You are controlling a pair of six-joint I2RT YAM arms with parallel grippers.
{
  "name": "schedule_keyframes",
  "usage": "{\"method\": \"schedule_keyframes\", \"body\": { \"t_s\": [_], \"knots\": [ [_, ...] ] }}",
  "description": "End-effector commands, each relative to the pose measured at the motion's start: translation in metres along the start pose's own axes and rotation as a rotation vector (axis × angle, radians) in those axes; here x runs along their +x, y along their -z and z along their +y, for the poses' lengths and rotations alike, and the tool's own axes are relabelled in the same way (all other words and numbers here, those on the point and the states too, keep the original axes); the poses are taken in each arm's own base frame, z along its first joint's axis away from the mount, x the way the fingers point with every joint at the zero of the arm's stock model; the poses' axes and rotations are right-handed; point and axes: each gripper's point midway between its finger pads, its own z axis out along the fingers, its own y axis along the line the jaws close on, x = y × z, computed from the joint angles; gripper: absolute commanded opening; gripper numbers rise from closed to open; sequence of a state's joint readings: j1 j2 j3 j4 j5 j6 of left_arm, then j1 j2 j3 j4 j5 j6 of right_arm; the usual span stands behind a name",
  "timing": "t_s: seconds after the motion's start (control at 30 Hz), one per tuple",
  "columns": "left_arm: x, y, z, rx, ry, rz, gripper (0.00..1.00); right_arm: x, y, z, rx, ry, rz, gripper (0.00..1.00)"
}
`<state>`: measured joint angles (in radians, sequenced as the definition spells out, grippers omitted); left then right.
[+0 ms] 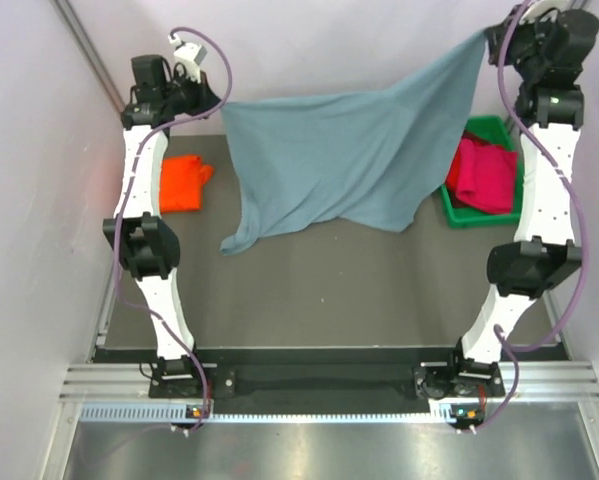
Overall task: Fold and stack the t-shirts
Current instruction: Flatten the tshirt out
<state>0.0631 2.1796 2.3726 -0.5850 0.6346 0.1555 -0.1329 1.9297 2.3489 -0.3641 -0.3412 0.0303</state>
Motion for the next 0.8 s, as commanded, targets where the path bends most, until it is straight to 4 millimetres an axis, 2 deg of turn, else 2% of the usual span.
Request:
{"method": "schedule_keyframes", "body": {
  "t_s": [0.0, 0.1, 0.13, 0.17, 0.2, 0.27, 0.33, 0.37, 0.5, 0.63, 0.7, 0.77],
  "knots": [
    [-0.097, 0.069, -0.025, -0.038, -0.149, -0.197, 0.00, -0.148, 0.078, 0.023, 0.042, 0.120, -0.352, 0.00],
    [-0.117, 0.104, -0.039, -0.058, -0.176, -0.235, 0.00, -0.174, 0.116, 0.037, 0.039, 0.154, -0.402, 0.00],
    [-0.124, 0.119, -0.047, -0.065, -0.187, -0.251, 0.00, -0.175, 0.123, 0.040, 0.037, 0.155, -0.402, 0.00],
    [-0.127, 0.130, -0.048, -0.077, -0.192, -0.259, 0.00, -0.166, 0.126, 0.039, 0.042, 0.184, -0.378, 0.00],
    [-0.130, 0.138, -0.052, -0.083, -0.196, -0.266, 0.00, -0.181, 0.149, 0.048, 0.041, 0.202, -0.410, 0.00],
    [-0.136, 0.162, -0.064, -0.096, -0.209, -0.283, 0.00, -0.179, 0.176, 0.060, 0.030, 0.223, -0.408, 0.00],
    [-0.136, 0.181, -0.080, -0.098, -0.216, -0.293, 0.00, -0.171, 0.191, 0.067, 0.017, 0.222, -0.380, 0.00],
    [-0.134, 0.187, -0.085, -0.100, -0.217, -0.294, 0.00, -0.164, 0.205, 0.074, 0.001, 0.232, -0.366, 0.00],
    [-0.119, 0.212, -0.109, -0.097, -0.212, -0.287, 0.00, -0.124, 0.231, 0.085, -0.018, 0.233, -0.270, 0.00],
    [-0.100, 0.236, -0.134, -0.095, -0.209, -0.284, 0.00, -0.064, 0.251, 0.093, -0.048, 0.227, -0.128, 0.00],
    [-0.096, 0.245, -0.143, -0.096, -0.215, -0.291, 0.00, -0.030, 0.265, 0.098, -0.065, 0.216, -0.047, 0.00],
    [-0.091, 0.259, -0.155, -0.098, -0.225, -0.304, 0.00, -0.004, 0.278, 0.105, -0.095, 0.231, 0.011, 0.00]
  ]
}}
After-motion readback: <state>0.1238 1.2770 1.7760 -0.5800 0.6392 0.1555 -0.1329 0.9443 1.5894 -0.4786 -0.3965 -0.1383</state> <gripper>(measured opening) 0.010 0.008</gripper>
